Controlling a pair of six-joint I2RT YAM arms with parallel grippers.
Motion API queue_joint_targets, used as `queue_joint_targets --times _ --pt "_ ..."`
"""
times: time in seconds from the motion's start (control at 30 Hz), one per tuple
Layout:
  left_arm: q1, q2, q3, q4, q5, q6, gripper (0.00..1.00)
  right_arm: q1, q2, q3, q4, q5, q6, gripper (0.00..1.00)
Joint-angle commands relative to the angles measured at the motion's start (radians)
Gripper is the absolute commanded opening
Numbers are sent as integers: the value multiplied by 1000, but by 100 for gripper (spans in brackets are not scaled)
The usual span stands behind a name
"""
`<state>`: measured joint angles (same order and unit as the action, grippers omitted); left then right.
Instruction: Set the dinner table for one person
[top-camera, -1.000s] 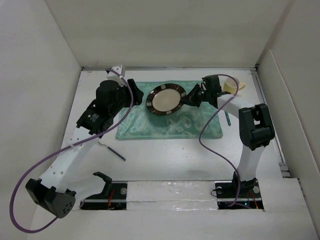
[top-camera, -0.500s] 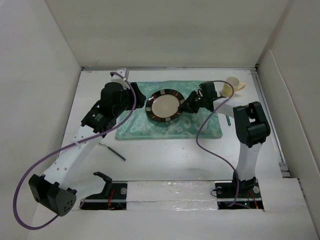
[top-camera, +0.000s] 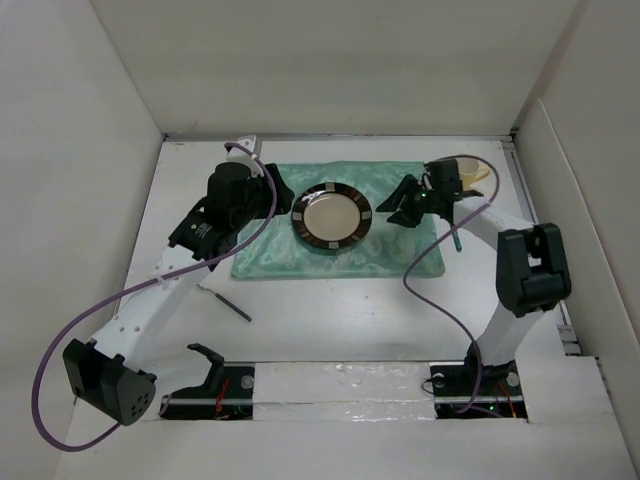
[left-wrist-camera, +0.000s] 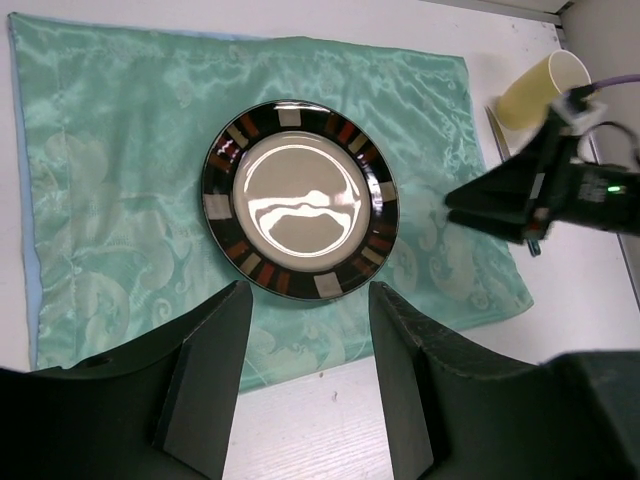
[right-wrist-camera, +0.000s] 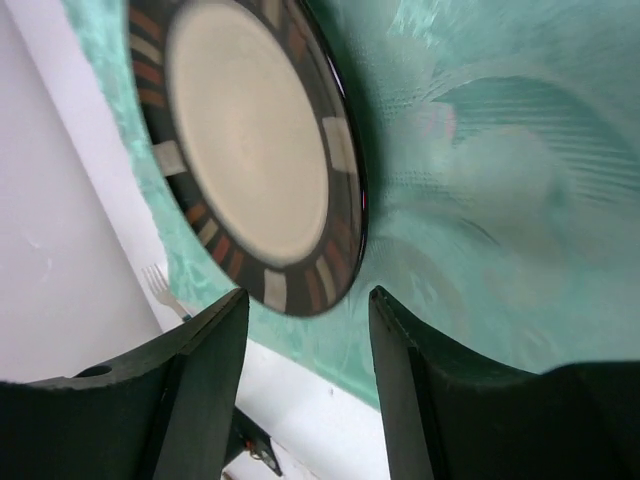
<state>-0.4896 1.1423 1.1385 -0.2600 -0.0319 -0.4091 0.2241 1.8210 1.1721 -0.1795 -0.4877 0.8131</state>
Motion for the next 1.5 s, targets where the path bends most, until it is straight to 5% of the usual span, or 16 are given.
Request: queue_joint_targets --times 0.0,0.03,0.07,0.13,0.2,0.23,0.3,0.33,0.47,0.53,0.8,1.07,1.37,1.47 --pt "-1 -6 40 47 -14 16 47 -115 -144 -41 -75 17 -113 55" --pt "-1 -6 41 50 -17 21 46 -144 -161 -55 -83 11 -149 47" --pt "-1 -3 44 53 -16 26 45 -208 -190 -71 -90 3 -164 23" --pt "-1 4 49 59 -13 32 36 -268 -212 -103 -104 9 -205 1" --pt "-1 16 55 68 1 39 24 -331 -239 -111 -130 72 -232 0" --pt "-1 25 56 73 4 42 8 -342 -250 -115 -133 169 -253 0" --pt "-1 34 60 79 16 47 0 -353 -255 -112 -158 265 -268 0" --pt "-1 42 61 79 21 47 0 -353 -250 -95 -170 341 -281 2" --pt "-1 45 60 105 26 53 4 -362 -223 -51 -207 445 -324 54" --pt "-1 39 58 114 26 56 15 -362 -189 -35 -238 481 -347 58" --pt "-1 2 -6 139 55 66 19 -330 -60 29 -353 630 -379 59" --pt "-1 -44 -71 146 44 61 19 -269 24 81 -400 656 -396 57" --pt "-1 -70 -98 145 41 52 19 -210 20 52 -439 724 -382 0" --pt "-1 -67 -106 154 43 44 19 -171 -52 14 -439 738 -382 0"
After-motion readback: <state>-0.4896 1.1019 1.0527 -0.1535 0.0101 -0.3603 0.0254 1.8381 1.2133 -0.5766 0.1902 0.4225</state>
